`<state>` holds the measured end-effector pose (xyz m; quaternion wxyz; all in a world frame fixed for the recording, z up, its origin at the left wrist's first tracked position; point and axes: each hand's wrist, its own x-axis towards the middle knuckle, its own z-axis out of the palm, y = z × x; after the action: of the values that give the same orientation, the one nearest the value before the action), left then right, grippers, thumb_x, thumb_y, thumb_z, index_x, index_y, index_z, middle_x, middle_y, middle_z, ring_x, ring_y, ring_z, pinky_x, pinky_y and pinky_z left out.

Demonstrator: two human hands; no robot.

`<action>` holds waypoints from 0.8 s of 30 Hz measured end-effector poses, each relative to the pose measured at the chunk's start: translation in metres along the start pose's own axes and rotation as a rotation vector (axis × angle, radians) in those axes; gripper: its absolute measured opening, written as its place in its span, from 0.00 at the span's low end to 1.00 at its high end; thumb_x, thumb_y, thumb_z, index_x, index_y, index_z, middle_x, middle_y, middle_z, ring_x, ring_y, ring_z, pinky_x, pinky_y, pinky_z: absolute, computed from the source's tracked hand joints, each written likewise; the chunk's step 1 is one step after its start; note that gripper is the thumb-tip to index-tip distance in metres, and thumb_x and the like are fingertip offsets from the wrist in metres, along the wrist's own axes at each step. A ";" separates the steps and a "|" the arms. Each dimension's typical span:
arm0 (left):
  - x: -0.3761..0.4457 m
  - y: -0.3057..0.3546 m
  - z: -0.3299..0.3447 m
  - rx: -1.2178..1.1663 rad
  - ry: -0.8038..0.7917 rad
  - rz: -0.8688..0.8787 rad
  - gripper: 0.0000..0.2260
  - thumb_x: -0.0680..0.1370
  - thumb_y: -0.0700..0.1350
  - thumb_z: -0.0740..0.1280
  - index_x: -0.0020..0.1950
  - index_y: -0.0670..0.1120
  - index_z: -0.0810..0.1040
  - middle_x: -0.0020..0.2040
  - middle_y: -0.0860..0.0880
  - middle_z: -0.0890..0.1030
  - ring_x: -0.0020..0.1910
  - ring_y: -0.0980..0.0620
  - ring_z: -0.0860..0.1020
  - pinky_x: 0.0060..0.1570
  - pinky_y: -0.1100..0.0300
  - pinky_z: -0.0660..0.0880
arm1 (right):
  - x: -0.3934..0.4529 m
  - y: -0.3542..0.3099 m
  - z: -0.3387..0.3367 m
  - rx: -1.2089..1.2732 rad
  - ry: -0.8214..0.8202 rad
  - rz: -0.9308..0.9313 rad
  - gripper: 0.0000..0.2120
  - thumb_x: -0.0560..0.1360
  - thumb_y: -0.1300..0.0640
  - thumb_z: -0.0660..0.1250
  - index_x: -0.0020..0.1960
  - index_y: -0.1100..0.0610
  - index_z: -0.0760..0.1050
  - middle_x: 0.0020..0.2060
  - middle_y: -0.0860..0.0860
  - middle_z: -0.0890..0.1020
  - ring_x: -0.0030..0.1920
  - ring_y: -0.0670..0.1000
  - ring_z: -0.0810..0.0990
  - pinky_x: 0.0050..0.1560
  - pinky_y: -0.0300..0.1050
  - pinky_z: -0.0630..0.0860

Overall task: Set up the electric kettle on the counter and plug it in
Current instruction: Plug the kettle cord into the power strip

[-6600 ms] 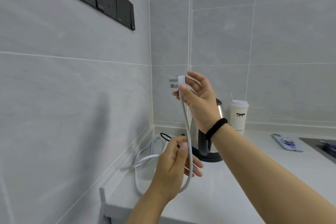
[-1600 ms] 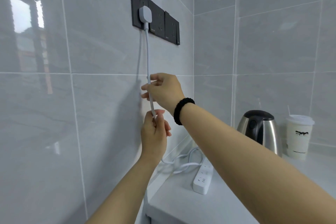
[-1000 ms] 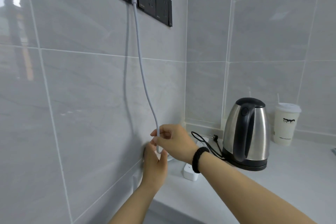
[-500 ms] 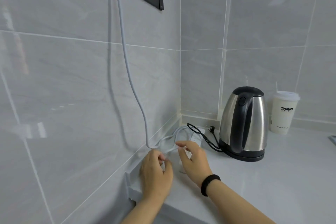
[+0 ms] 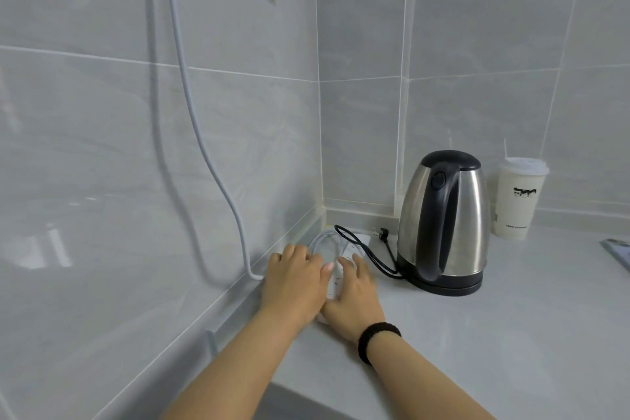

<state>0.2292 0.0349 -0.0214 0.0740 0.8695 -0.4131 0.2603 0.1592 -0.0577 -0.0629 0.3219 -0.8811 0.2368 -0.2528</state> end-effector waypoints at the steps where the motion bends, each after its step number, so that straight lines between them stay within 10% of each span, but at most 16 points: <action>1: 0.003 -0.002 0.002 0.045 -0.071 -0.010 0.20 0.82 0.54 0.49 0.58 0.48 0.78 0.55 0.48 0.78 0.58 0.46 0.72 0.54 0.51 0.67 | 0.000 -0.001 0.002 0.002 -0.009 0.021 0.36 0.72 0.43 0.62 0.75 0.56 0.55 0.76 0.58 0.52 0.77 0.56 0.48 0.75 0.48 0.52; 6: 0.010 -0.007 0.020 0.017 -0.218 -0.037 0.19 0.83 0.53 0.48 0.65 0.47 0.72 0.65 0.46 0.74 0.64 0.46 0.69 0.60 0.52 0.66 | 0.005 -0.003 0.011 0.058 -0.008 0.028 0.32 0.76 0.44 0.59 0.75 0.54 0.52 0.77 0.57 0.46 0.77 0.57 0.43 0.75 0.47 0.49; 15: 0.018 -0.009 0.051 -0.226 -0.330 -0.104 0.16 0.82 0.48 0.55 0.69 0.46 0.70 0.66 0.42 0.70 0.66 0.41 0.68 0.61 0.50 0.70 | 0.014 0.009 -0.005 0.198 0.151 0.037 0.34 0.67 0.63 0.67 0.71 0.52 0.62 0.73 0.49 0.55 0.69 0.51 0.66 0.57 0.35 0.66; 24: 0.017 -0.007 0.079 -0.474 -0.325 -0.147 0.17 0.82 0.44 0.55 0.69 0.43 0.70 0.75 0.44 0.64 0.77 0.46 0.56 0.71 0.53 0.61 | 0.014 0.006 -0.002 0.255 0.113 0.053 0.32 0.69 0.62 0.67 0.71 0.55 0.62 0.72 0.52 0.56 0.74 0.51 0.58 0.70 0.40 0.62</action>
<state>0.2740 0.0004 -0.0800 0.2263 0.8860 -0.4046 0.0079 0.1670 -0.0705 -0.0619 0.4241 -0.8108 0.2438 -0.3214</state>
